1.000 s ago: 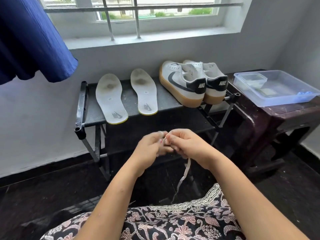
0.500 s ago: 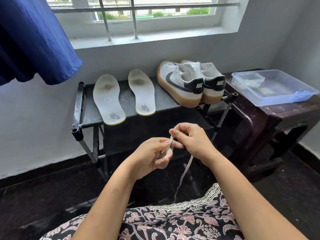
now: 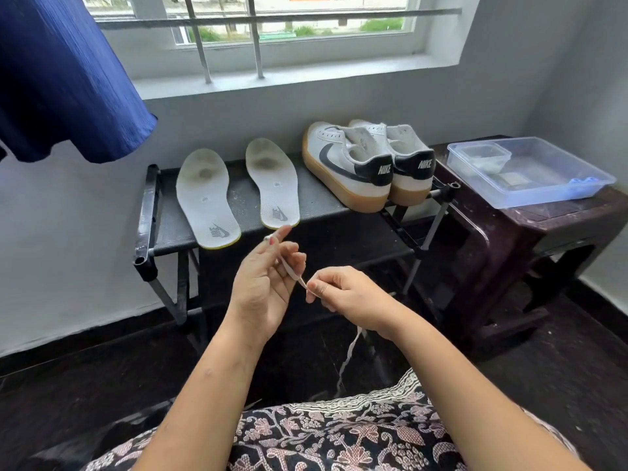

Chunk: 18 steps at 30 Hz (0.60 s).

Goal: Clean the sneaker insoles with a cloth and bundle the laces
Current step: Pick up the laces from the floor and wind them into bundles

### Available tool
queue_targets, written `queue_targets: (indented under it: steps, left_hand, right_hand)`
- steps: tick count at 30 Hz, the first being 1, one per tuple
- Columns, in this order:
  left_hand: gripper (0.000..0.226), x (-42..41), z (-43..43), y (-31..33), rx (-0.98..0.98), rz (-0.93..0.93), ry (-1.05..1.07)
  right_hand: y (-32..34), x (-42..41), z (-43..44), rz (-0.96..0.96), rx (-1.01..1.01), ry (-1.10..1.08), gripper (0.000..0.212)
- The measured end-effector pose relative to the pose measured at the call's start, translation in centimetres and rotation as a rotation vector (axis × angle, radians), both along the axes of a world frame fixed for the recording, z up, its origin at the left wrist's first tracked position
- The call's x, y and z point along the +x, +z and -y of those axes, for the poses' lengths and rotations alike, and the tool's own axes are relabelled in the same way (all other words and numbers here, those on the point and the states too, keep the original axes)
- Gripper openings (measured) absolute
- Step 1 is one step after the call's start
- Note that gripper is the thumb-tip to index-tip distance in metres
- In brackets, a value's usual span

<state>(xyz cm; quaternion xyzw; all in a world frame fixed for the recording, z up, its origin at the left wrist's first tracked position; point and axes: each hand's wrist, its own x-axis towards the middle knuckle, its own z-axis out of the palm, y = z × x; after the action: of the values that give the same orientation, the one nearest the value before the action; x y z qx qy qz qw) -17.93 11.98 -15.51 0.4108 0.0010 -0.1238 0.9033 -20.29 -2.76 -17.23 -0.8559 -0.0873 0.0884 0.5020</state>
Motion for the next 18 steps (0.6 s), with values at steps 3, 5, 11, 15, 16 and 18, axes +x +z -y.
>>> queue_targets:
  steps: [3, 5, 11, 15, 16, 18]
  left_hand:
    - [0.028, 0.0, 0.0, -0.5, 0.124, 0.029, 0.063]
    - [0.028, 0.0, 0.2, -0.8, 0.317, 0.109, 0.059]
    - [0.023, -0.7, 0.9, -1.9, 0.893, 0.315, -0.158]
    - [0.032, -1.1, 1.3, -1.1, 0.792, 0.236, -0.366]
    - [0.033, -1.1, 1.3, -0.9, 0.803, 0.242, -0.386]
    - [0.039, -1.0, 1.3, -0.8, 0.777, 0.230, -0.443]
  right_hand:
    - [0.3, -0.2, -0.4, -0.038, 0.093, 0.071, 0.029]
    - [0.7, -0.3, -0.4, -0.040, 0.123, 0.098, 0.030]
    - [1.0, -0.1, 0.5, 0.030, 0.189, 0.065, 0.028]
    - [0.9, 0.4, 1.7, 0.123, 0.157, -0.096, 0.026]
    - [0.9, 0.4, 1.9, 0.128, 0.186, -0.121, 0.025]
    - [0.8, 0.5, 1.9, 0.121, 0.209, -0.128, 0.025]
